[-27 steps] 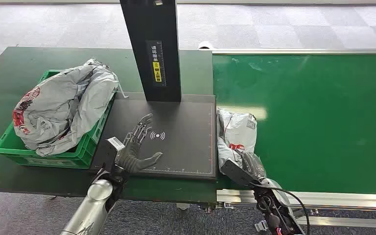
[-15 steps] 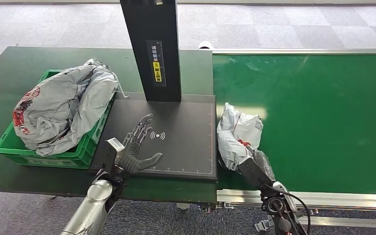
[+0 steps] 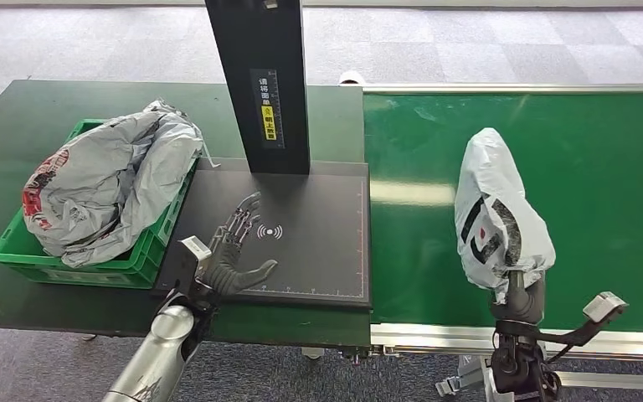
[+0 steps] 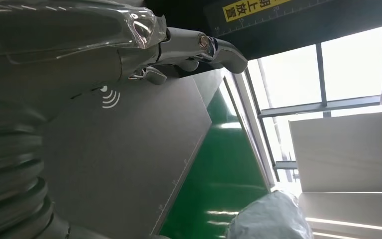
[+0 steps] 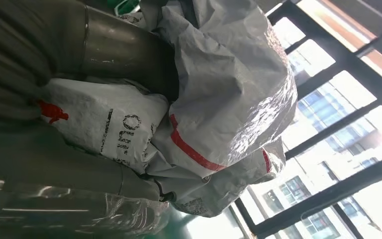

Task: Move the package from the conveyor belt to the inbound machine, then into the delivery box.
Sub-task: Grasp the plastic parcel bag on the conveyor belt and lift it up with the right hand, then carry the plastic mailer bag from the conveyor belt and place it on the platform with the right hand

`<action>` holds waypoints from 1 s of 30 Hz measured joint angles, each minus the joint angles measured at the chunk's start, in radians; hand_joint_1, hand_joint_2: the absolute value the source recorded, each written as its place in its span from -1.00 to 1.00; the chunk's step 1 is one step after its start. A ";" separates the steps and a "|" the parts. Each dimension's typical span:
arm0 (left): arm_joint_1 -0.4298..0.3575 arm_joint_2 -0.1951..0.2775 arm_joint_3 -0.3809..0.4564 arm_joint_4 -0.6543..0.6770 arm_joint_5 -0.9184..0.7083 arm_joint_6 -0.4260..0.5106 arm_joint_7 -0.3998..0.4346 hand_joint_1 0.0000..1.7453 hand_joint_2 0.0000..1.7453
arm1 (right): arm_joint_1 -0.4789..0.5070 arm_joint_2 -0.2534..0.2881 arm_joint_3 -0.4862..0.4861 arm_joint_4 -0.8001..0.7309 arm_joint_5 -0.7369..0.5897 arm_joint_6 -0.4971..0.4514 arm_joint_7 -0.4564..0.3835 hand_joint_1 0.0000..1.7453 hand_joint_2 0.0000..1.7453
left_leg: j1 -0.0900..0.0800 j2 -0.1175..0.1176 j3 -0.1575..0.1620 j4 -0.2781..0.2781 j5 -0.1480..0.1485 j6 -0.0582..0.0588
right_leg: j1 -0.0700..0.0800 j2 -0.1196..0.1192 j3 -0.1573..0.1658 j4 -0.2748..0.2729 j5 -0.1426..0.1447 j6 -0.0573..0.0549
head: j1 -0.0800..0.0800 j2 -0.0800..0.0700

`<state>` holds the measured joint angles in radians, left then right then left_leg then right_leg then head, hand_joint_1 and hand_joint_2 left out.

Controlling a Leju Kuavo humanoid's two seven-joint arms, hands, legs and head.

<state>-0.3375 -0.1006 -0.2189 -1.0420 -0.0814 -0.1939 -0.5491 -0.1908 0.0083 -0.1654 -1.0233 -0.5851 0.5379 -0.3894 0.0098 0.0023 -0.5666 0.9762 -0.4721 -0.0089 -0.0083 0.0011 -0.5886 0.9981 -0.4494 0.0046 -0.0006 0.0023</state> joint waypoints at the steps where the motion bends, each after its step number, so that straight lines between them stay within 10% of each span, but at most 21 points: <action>1: 0.000 0.000 0.000 0.001 0.001 0.003 -0.001 -1.00 1.00 | 0.000 0.003 -0.011 0.000 -0.006 -0.010 -0.009 1.00 1.00 | 0.000 0.000 0.000 0.000 0.000 0.000 | 0.000 0.000 0.000 0.000 0.000 0.000 | 0.000 0.000; 7: 0.005 0.001 0.002 -0.002 0.011 0.037 -0.013 -1.00 1.00 | 0.025 0.009 -0.017 -0.076 0.274 -0.228 -0.175 1.00 1.00 | 0.000 0.000 0.000 0.000 0.000 0.000 | 0.000 0.000 0.000 0.000 0.000 0.000 | 0.000 0.000; 16: 0.038 -0.007 0.055 -0.109 0.066 0.295 -0.108 -1.00 1.00 | 0.069 -0.008 0.221 -0.272 1.256 -0.802 -0.212 1.00 1.00 | 0.000 0.001 0.000 0.000 0.000 0.000 | 0.001 0.000 0.000 0.000 0.000 0.000 | 0.000 0.000; 25: 0.047 -0.010 0.075 -0.181 0.111 0.374 -0.146 -1.00 1.00 | 0.033 -0.042 0.394 -0.276 1.528 -0.877 -0.113 1.00 1.00 | 0.000 0.000 -0.001 0.000 0.000 0.000 | 0.000 -0.001 0.001 0.000 0.000 0.000 | 0.000 0.000; 30: 0.046 -0.021 0.076 -0.209 0.124 0.384 -0.151 -1.00 1.00 | -0.096 -0.059 0.549 -0.145 1.722 -0.765 -0.016 1.00 1.00 | 0.000 0.000 0.000 0.000 0.001 0.000 | 0.000 -0.001 0.001 0.000 0.000 0.000 | 0.000 0.000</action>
<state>-0.2915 -0.1211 -0.1431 -1.2513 0.0428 0.1898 -0.7003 -0.2867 -0.0503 0.3833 -1.1682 1.1372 -0.2274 -0.4050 0.0100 0.0020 -0.5668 0.9760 -0.4714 -0.0091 -0.0079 0.0003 -0.5880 0.9983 -0.4494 0.0045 -0.0007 0.0023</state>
